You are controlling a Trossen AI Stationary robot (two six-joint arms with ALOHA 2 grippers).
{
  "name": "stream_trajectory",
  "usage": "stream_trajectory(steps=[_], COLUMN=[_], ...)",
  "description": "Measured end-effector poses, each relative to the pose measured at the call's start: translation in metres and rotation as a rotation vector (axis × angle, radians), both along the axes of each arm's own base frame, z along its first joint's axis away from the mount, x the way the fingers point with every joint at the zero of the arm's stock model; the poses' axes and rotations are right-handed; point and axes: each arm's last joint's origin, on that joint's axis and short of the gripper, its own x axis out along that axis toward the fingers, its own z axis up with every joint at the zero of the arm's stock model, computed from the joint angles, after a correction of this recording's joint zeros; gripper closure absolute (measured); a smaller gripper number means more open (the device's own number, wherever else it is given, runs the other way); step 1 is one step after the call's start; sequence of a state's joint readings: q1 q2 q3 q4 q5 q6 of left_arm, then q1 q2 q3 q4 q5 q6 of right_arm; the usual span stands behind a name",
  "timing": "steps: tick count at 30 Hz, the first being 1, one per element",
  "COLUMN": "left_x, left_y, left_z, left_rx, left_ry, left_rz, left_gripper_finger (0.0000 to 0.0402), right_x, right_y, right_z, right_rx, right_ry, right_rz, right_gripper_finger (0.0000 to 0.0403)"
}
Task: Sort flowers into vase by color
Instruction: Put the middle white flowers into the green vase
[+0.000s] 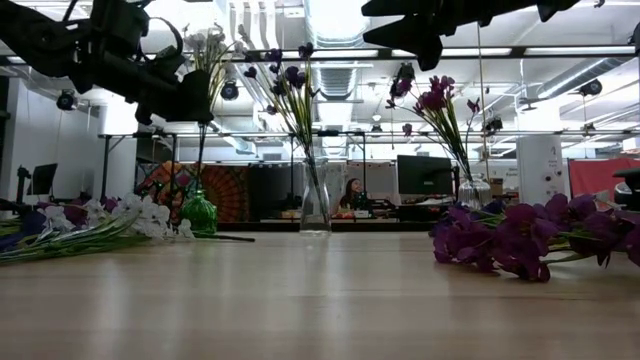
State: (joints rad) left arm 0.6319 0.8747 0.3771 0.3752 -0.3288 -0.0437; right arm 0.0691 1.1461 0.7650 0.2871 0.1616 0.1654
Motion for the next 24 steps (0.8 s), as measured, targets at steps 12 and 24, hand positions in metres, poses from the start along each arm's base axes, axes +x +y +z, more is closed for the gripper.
stream_trajectory(steps=[12, 24], left_x=[0.003, 0.001], left_y=[0.002, 0.001], left_z=[-0.006, -0.012], left_rx=[-0.052, -0.117], left_ry=[-0.010, 0.014], left_rz=[0.010, 0.017], left_gripper_finger=[0.0386, 0.0320], right_x=[0.000, 0.000], right_y=[0.000, 0.000], right_z=[0.000, -0.001], right_rx=[0.007, 0.013], right_ry=[-0.001, 0.008], right_rz=[-0.001, -0.002], right_gripper_finger=[0.0193, 0.0193])
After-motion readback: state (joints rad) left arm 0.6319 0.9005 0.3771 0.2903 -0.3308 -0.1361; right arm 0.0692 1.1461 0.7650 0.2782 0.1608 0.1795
